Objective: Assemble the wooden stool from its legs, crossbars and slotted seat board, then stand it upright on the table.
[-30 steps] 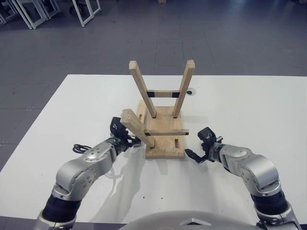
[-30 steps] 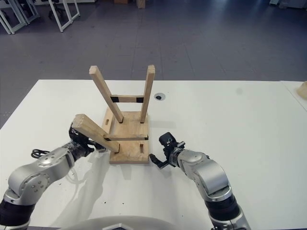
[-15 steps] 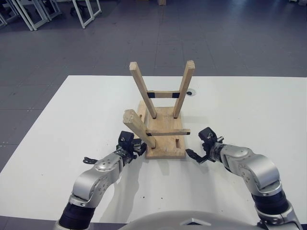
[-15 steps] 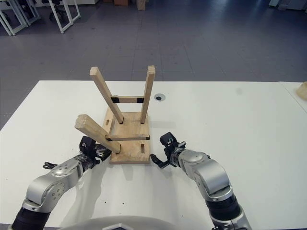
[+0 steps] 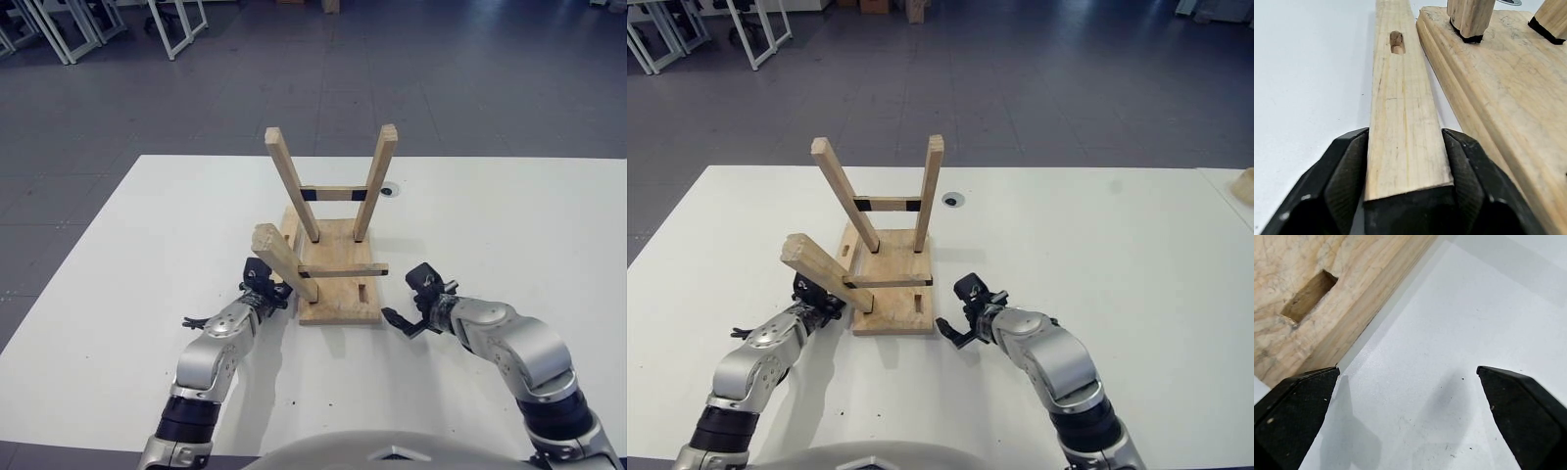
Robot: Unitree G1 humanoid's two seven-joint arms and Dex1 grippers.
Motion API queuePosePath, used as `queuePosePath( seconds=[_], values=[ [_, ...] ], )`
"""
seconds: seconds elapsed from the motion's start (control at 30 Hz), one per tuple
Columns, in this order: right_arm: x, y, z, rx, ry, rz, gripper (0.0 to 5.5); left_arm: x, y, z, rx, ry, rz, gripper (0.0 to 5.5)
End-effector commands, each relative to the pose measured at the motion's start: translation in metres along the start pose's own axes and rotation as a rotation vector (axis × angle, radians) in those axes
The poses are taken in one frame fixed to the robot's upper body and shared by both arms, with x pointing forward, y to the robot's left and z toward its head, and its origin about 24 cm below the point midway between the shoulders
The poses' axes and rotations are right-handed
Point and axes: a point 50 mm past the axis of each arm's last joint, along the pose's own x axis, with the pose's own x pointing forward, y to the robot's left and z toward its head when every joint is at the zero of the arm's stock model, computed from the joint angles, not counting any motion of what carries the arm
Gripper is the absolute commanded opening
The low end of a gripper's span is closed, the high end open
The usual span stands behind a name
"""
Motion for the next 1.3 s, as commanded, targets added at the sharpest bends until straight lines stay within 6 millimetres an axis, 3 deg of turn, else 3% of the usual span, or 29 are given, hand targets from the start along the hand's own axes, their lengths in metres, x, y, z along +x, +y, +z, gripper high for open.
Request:
queuePosePath(
  seconds=[0.03,0.2,0.3,0.37,0.43,0.5,0.6,0.7,0.8,0.97,1.3],
  values=[
    [0.011,0.016,0.027,-0.051,-0.068,0.053,5.19,-0.005,0.034,-0.019,-0.020,0.082,0.139,2.06],
    [0.011,0.013,0.030,-0.005,-0.087,0.037,5.19,-0.009,0.070,0.014,-0.008,-0.031,0.257,2.06],
    [0.003,-0.007,0.019,0.016,-0.063,-0.027,5.19,-0.016,0.087,0.030,-0.045,-0.106,0.318,2.06],
    [-0.011,-0.025,0.017,0.066,-0.088,-0.047,5.19,-0.025,0.096,0.060,-0.096,-0.254,0.303,2.06],
    [-0.033,-0.051,0.023,0.144,-0.192,-0.044,5.19,-0.045,0.102,0.108,-0.148,-0.480,0.201,2.06],
    [-0.055,-0.071,0.043,0.243,-0.405,0.027,5.19,-0.065,0.090,0.153,-0.214,-0.680,-0.055,2.06],
    [-0.079,-0.073,0.077,0.374,-0.673,0.348,5.19,-0.084,0.063,0.184,-0.284,-0.784,-0.515,2.06],
    [-0.094,-0.057,0.109,0.399,-0.847,0.701,5.19,-0.095,0.032,0.187,-0.315,-0.695,-0.920,2.06],
    [-0.094,-0.047,0.127,0.427,-0.884,0.863,5.19,-0.086,0.016,0.180,-0.320,-0.545,-1.112,2.06],
    [-0.083,-0.033,0.148,0.416,-0.822,0.962,5.19,-0.059,0.007,0.183,-0.320,-0.433,-1.209,2.06],
    [-0.071,-0.032,0.187,0.395,-0.855,0.975,5.19,-0.061,-0.006,0.181,-0.234,-0.326,-1.323,2.06]
  ],
)
